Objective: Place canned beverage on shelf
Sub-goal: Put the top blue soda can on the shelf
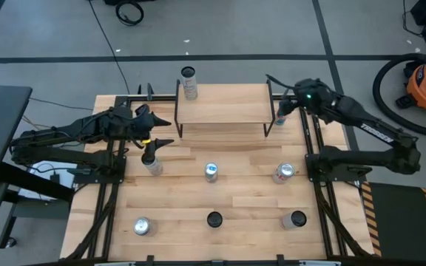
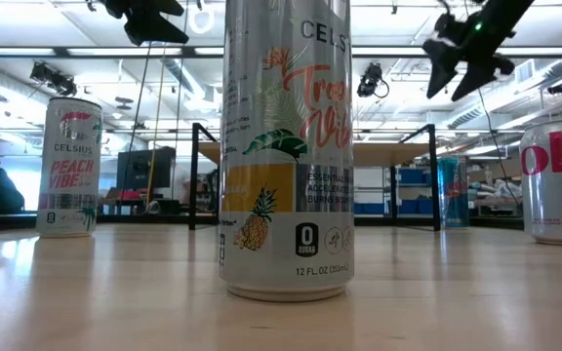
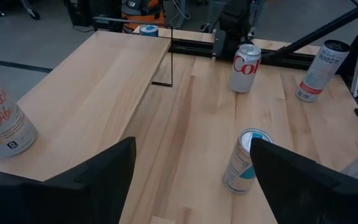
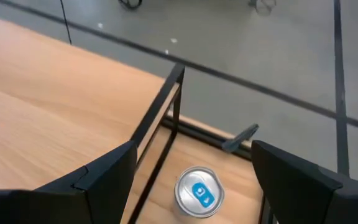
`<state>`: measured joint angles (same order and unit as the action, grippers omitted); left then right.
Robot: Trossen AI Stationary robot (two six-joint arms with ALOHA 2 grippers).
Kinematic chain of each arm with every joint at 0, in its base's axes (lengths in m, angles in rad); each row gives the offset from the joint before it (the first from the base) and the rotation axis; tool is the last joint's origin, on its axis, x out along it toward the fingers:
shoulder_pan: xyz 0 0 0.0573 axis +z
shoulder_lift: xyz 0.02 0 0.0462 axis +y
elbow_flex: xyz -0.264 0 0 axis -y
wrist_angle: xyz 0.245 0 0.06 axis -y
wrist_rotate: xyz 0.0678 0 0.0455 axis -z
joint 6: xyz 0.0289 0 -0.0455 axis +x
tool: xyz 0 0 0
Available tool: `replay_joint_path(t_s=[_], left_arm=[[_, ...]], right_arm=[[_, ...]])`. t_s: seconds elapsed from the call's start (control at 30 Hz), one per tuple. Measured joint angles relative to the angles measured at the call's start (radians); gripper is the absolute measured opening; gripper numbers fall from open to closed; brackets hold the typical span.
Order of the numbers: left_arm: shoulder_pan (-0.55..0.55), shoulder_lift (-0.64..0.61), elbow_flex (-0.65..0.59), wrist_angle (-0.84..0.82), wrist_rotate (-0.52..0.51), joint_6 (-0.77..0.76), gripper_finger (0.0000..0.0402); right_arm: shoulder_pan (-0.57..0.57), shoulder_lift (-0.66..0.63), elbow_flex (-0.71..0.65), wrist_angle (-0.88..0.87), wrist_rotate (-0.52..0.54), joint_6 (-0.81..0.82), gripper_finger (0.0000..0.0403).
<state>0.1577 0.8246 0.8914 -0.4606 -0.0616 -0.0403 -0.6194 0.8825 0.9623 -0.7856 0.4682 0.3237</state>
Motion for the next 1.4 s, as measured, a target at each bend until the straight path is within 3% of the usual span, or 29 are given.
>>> replay_joint_path(t_s=[0.27,0.53,0.8,1.0,1.4], left_arm=[[0.000,0.000,0.000,-0.001,0.000,0.000,0.0318],[0.000,0.000,0.000,-0.001,0.000,0.000,0.0318],[0.000,0.000,0.000,-0.001,0.000,-0.001,0.0318],[0.000,0.000,0.000,-0.001,0.000,-0.001,0.0318],[0.000,0.000,0.000,-0.022,0.000,-0.026,0.0318]], right_arm=[[-0.064,0.096,0.000,-0.001,-0.029,-0.036,0.0325],[-0.100,0.114,0.000,0.008,-0.131,-0.134,0.0327],[-0.103,0.114,0.000,-0.012,-0.146,-0.190,0.0368],[-0.103,0.113,-0.001,-0.060,-0.153,-0.142,0.0398],[-0.149,0.168,-0.001,-0.131,-0.153,-0.030,0.0388]])
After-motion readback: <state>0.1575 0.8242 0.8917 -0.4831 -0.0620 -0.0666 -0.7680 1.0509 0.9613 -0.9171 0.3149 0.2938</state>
